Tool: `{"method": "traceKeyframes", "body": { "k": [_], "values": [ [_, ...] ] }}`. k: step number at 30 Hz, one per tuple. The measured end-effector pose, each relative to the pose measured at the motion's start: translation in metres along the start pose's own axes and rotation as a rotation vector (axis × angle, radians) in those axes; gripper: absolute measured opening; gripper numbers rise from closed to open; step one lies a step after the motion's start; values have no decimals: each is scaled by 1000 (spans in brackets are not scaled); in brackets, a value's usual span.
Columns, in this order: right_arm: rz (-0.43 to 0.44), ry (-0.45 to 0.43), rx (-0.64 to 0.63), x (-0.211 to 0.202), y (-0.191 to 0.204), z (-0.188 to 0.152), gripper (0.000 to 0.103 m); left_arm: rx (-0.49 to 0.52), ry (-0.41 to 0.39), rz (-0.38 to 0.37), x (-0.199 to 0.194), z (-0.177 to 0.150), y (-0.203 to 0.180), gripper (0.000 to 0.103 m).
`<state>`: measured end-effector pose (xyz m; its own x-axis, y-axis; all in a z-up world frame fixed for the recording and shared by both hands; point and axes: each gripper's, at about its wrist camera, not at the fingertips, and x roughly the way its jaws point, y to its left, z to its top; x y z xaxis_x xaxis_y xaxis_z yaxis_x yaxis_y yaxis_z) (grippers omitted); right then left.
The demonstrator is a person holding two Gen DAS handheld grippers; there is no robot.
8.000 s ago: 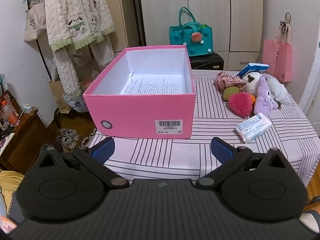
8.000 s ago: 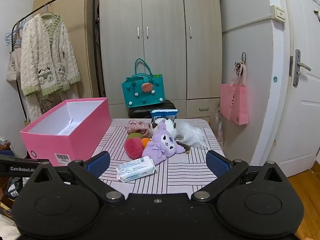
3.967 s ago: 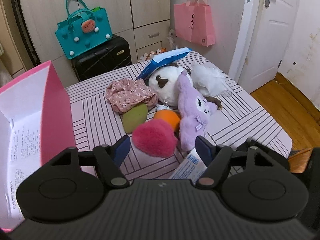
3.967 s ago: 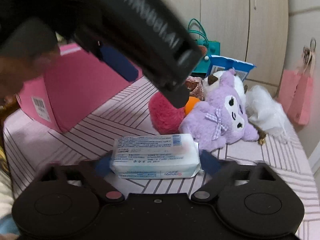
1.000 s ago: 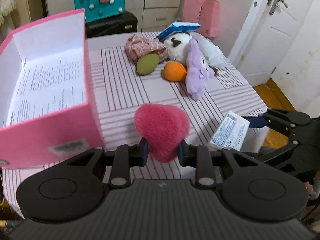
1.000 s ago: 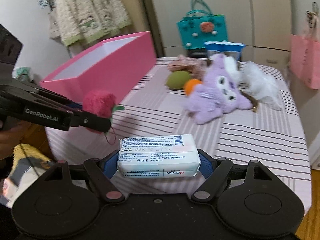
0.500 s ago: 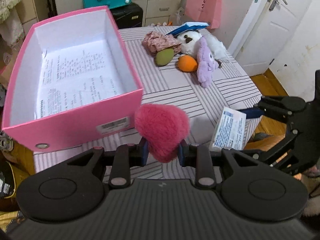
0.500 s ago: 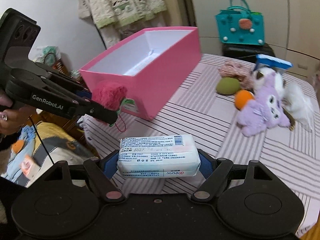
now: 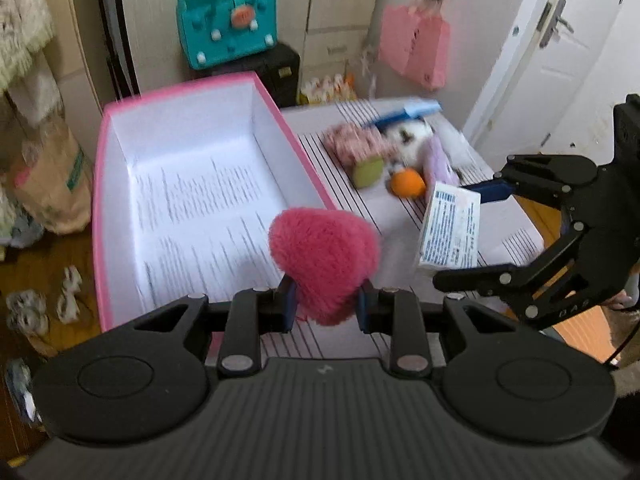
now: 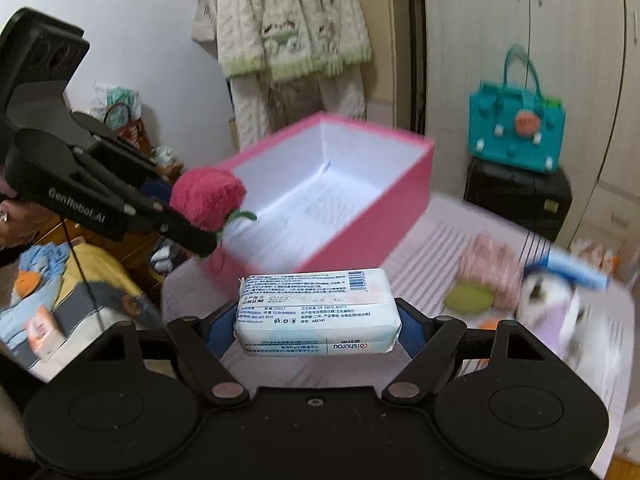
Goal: Organize soft objects
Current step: 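Carry the heart with the left tool and wipes with the right tool over the box, then open the right tool dropping the wipes while the left tool releases the heart into the box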
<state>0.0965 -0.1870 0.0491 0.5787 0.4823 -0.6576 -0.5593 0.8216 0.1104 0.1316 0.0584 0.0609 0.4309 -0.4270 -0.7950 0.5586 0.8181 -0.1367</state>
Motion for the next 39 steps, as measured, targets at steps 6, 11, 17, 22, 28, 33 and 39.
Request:
{"method": "traceKeyframes", "body": {
  "k": [6, 11, 17, 22, 28, 33, 39],
  "values": [
    [-50, -91, -136, 24, -7, 41, 83, -10, -62, 8, 11, 31, 28, 27],
    [-32, -62, -266, 71, -2, 74, 83, -68, -66, 35, 38, 62, 60, 27],
    [-102, 69, -449, 141, -1, 108, 83, -141, -65, 19, 75, 93, 98, 27],
    [-76, 164, -514, 184, -12, 132, 83, -161, -48, 61, 105, 112, 119, 27],
    [-48, 243, -679, 214, -6, 132, 83, -182, 34, 99, 136, 117, 135, 28],
    [-29, 309, -728, 237, -6, 135, 83, -160, 94, 171, 163, 125, 142, 28],
    [-10, 374, -790, 249, -1, 130, 84, -186, 149, 158, 183, 122, 152, 30]
  ]
}}
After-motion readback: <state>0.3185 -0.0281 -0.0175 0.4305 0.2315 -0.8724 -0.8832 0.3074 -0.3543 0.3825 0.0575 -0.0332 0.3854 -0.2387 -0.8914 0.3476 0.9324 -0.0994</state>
